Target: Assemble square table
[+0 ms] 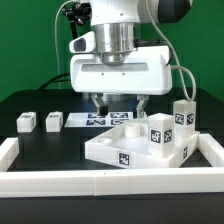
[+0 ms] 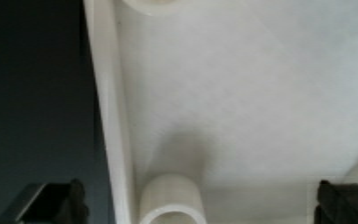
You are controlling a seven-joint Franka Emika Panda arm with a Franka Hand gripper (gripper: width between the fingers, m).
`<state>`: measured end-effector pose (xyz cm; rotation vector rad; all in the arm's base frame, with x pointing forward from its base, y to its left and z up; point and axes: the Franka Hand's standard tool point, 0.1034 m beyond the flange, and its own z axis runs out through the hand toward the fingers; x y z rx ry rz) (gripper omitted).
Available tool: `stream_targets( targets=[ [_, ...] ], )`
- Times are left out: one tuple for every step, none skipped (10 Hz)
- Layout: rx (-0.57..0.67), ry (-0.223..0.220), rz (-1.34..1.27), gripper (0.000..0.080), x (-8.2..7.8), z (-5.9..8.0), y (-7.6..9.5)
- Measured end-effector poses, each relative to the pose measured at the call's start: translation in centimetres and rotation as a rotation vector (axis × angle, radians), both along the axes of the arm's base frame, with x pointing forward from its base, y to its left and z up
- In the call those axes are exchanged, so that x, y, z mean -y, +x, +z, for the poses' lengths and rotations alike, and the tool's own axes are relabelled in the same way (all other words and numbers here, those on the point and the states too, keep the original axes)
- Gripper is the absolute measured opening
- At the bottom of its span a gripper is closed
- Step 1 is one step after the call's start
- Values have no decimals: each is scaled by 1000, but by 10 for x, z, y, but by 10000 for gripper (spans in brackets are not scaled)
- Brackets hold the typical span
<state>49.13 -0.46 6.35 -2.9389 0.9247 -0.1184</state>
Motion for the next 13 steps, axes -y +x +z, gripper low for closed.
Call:
stream_targets(
  targets=[
    [-3, -3, -23, 649, 6, -6, -4],
    [-13, -12, -41, 649, 11, -16, -10],
    [-23, -16, -41, 649, 12, -22, -13],
    [-25, -23, -40, 649, 14, -26, -15],
    [-29, -29, -41, 649, 16, -31, -17],
    [-37, -33, -38, 649, 15, -35, -19],
    [-43, -37, -36, 649, 16, -39, -21],
    [-47, -40, -11, 649, 19, -41, -23],
    [-44, -41, 12, 649, 21, -40, -22],
    [-42, -38, 16, 649, 17, -37, -20],
    [-45, -24, 4, 649, 7, -32, -18],
    [-54, 1, -28, 649, -10, -22, -16],
    [-47, 14, -13, 649, -17, -12, -13]
  ],
)
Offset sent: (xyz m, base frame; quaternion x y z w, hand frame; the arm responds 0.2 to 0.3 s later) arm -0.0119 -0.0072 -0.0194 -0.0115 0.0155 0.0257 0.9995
